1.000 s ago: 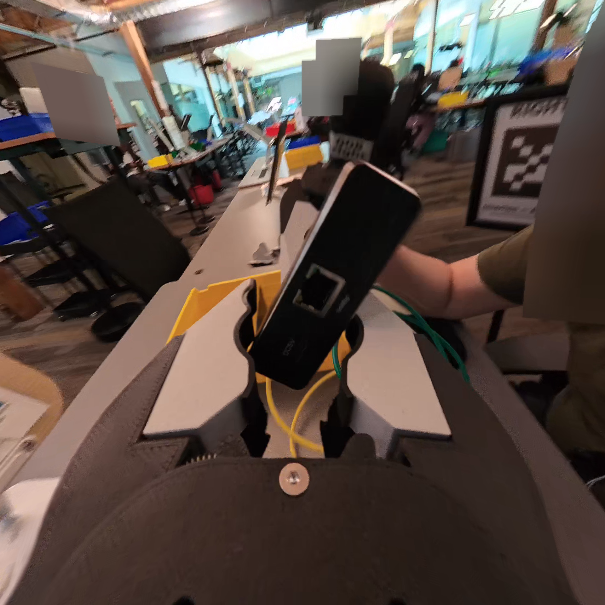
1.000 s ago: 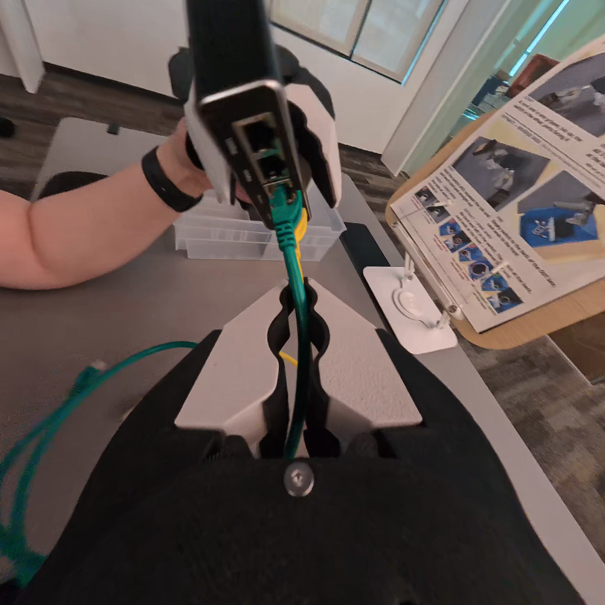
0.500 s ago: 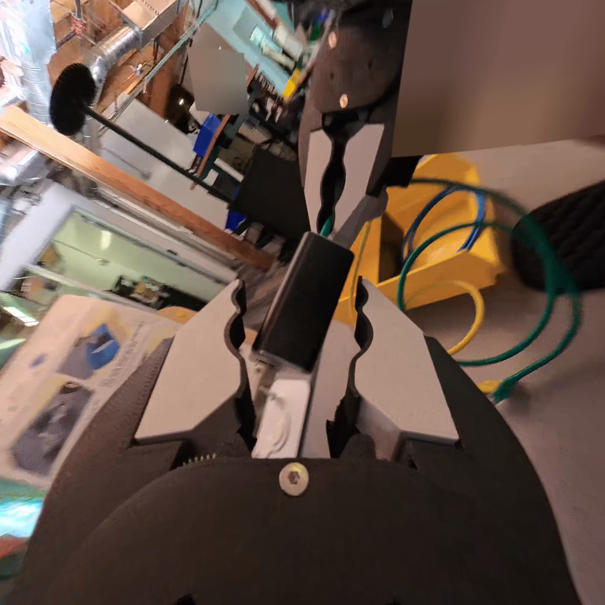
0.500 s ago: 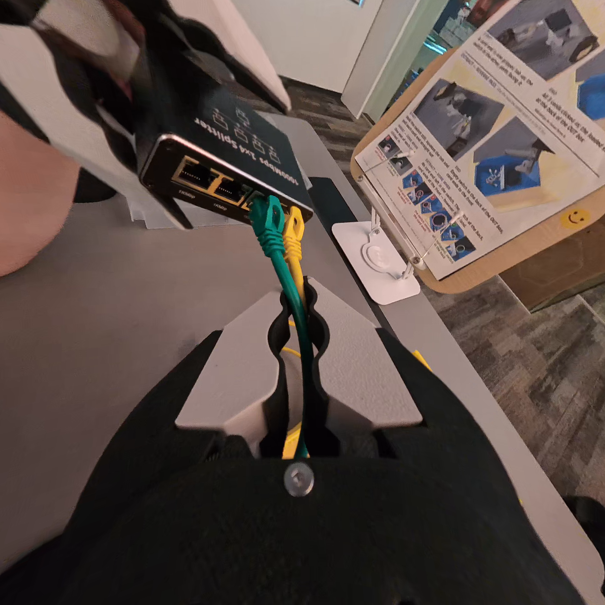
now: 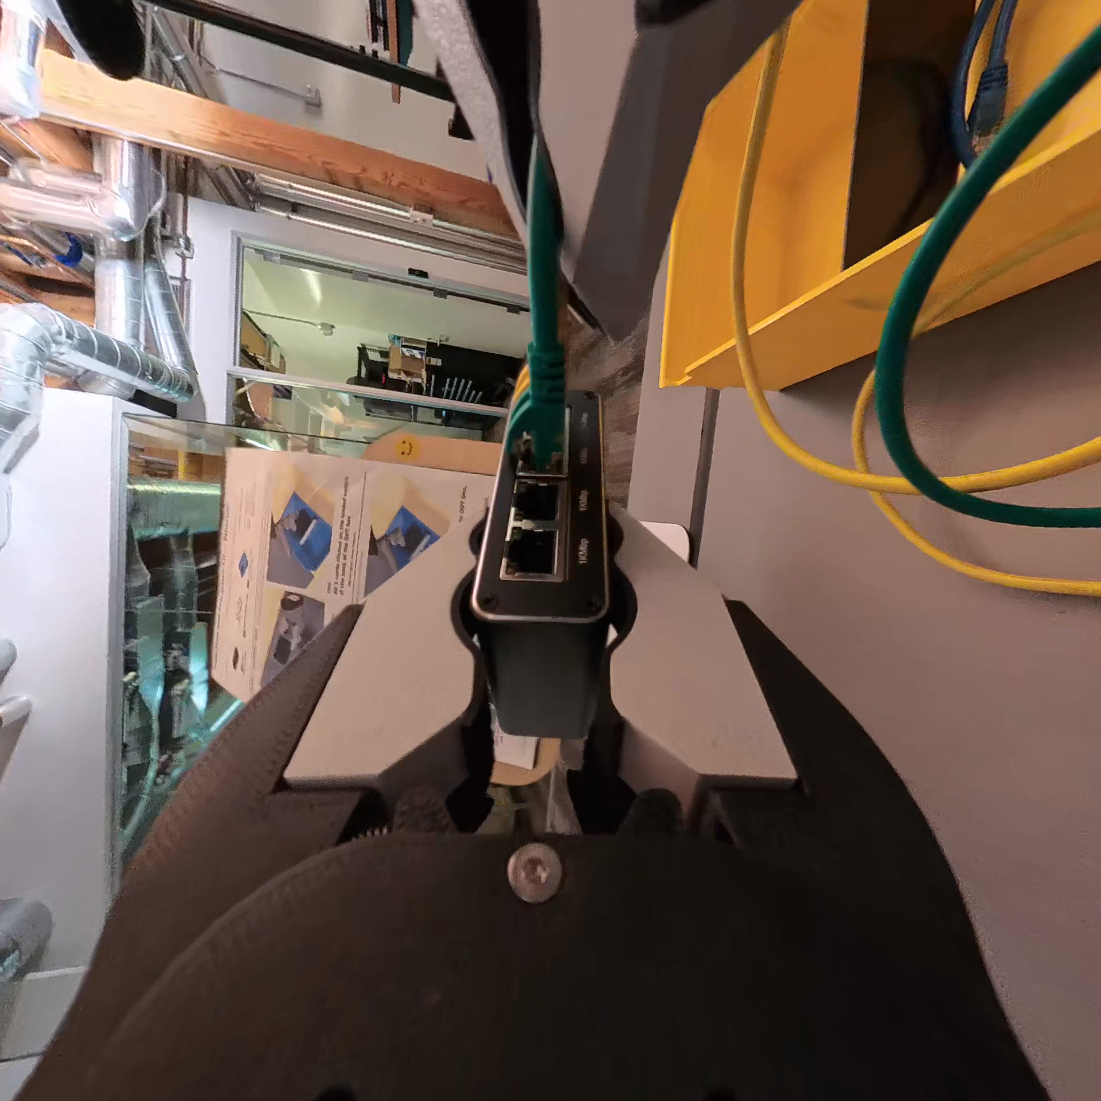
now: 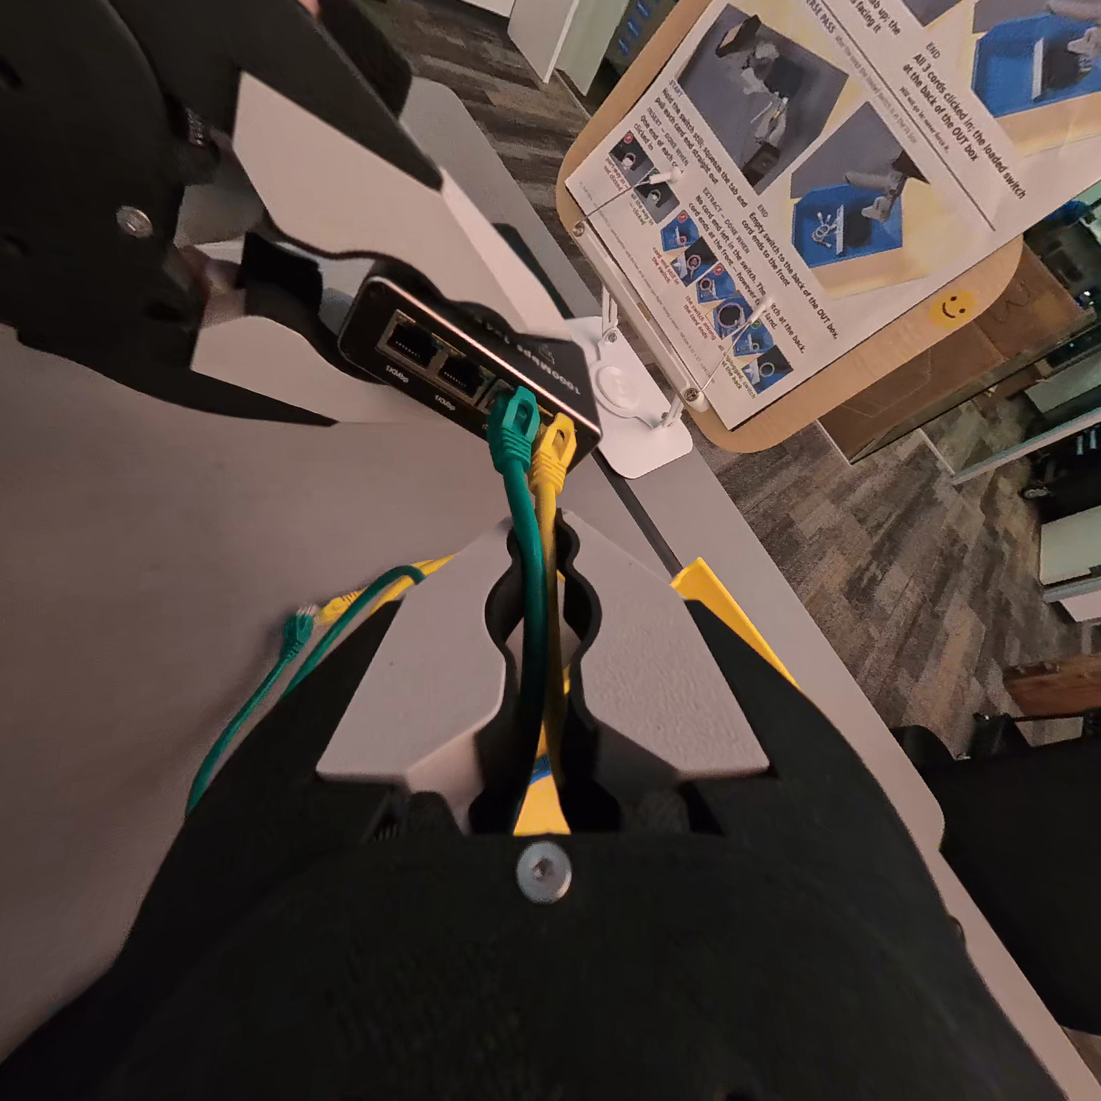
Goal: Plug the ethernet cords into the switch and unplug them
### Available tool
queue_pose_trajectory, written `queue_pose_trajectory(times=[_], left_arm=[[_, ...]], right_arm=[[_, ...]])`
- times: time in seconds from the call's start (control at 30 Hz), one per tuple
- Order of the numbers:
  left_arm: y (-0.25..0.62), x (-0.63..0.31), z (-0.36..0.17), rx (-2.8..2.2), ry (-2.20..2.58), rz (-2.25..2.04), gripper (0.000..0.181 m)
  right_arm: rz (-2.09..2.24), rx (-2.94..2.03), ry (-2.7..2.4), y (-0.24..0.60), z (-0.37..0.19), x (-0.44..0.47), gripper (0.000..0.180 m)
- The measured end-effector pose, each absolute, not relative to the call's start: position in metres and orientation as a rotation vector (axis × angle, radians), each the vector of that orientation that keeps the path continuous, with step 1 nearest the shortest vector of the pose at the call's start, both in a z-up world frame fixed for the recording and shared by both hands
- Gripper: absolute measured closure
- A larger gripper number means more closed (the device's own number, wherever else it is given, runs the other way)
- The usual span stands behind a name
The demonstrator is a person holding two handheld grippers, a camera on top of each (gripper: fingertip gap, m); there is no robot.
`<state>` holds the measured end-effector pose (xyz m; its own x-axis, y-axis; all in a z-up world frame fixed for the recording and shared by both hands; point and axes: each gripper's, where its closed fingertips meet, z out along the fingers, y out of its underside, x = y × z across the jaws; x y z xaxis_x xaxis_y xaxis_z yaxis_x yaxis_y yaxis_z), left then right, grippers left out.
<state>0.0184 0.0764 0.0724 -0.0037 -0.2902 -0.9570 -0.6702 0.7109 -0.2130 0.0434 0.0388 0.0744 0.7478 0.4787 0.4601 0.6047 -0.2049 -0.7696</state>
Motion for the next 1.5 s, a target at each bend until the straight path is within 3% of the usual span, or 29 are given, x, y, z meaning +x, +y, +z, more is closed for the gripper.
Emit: queue_pose_trajectory(times=[0.03,0.43,0.7,1.0,1.2,1.5], left_arm=[[0.078,0.021,0.071,-0.782,1.591,0.368,0.148],[0.094,0.027,0.074,-0.698,1.584,0.47,0.147],[0.091,0.037,0.066,-0.72,1.568,0.414,0.147],[0.091,0.025,0.091,-0.773,1.483,0.276,0.147],[0.089,0.011,0.113,-0.699,1.398,0.338,0.148],[0.086,0.012,0.109,-0.612,1.418,0.499,0.147]], right_arm=[[-0.154,-1.862,-0.839,0.039,0.073,0.045,0.175],[-0.152,-1.805,-0.831,0.032,0.085,0.04,0.166],[-0.106,-1.712,-0.838,0.022,0.102,0.036,0.174],[-0.15,-1.464,-0.698,0.03,0.149,0.08,0.157],[-0.118,-1.482,-0.634,0.036,0.15,0.104,0.146],[-0.23,-1.18,-1.1,-0.02,0.147,0.006,0.149]])
